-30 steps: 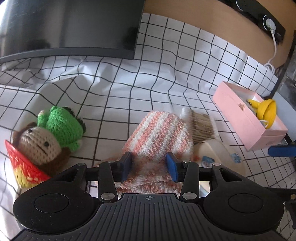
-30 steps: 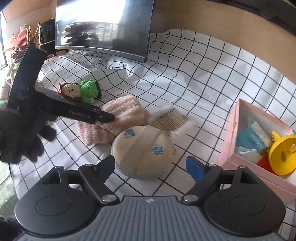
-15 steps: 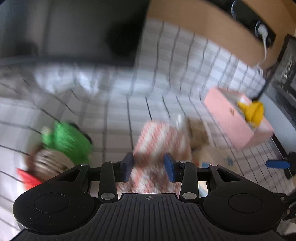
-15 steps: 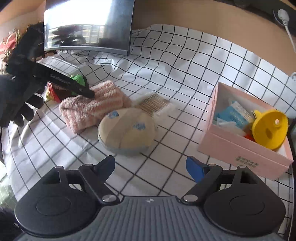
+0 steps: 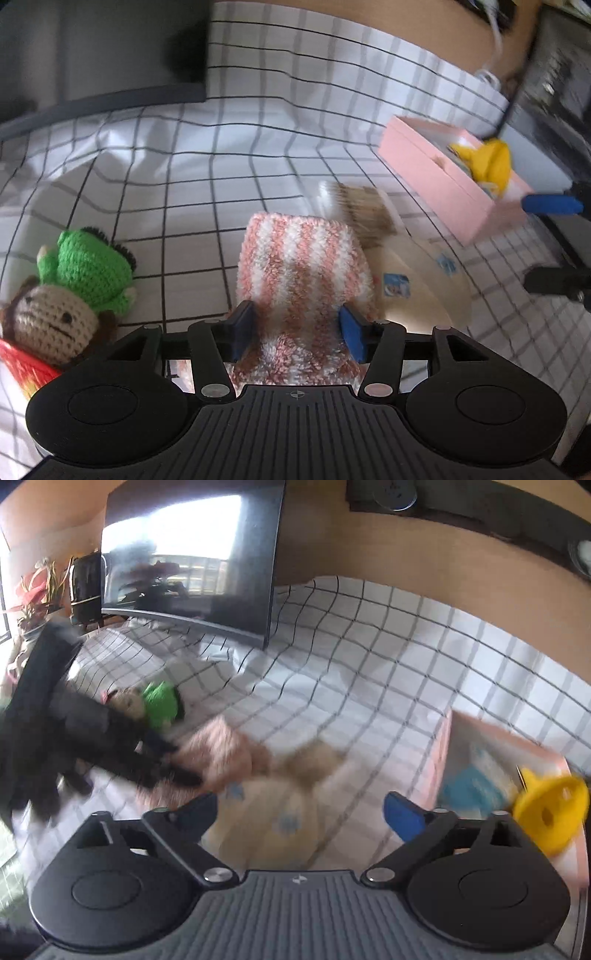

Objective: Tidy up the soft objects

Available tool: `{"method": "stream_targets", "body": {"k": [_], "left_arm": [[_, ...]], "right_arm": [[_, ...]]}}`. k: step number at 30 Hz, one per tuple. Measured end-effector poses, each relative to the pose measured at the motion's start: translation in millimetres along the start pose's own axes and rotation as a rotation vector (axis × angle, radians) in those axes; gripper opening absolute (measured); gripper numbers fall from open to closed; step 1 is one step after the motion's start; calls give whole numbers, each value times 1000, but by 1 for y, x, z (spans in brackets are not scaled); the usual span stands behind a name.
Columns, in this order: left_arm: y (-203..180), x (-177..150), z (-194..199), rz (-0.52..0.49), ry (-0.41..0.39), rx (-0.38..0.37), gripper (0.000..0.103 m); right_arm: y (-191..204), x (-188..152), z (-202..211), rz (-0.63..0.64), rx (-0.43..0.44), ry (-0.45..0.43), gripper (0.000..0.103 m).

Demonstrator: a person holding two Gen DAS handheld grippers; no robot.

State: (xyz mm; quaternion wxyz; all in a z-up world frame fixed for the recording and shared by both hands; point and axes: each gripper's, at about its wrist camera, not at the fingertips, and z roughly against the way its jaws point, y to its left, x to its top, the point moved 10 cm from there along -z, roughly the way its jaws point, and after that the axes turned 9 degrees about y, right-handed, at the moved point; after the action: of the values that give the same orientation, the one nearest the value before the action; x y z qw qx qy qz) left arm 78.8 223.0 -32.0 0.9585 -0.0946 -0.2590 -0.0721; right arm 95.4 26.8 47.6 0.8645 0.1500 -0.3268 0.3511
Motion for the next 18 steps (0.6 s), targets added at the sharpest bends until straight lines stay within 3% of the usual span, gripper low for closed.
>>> {"method": "stream_targets", "body": {"k": [7,13,15,18], "left_arm": [[2,2,0,92,-28,21,55],[8,-5,4,153,-100,4,51],[11,-8,6,183,-128,-5,51],[11,-12,7,204,-149,-3,51]], "right_arm": [[-17,57,-87,-100,59,166,99],[-22,47,-162,-182,4,378,100],[-16,45,-164,-150,-41,364,96],[-4,46,-150,-71,-42,318,79]]}}
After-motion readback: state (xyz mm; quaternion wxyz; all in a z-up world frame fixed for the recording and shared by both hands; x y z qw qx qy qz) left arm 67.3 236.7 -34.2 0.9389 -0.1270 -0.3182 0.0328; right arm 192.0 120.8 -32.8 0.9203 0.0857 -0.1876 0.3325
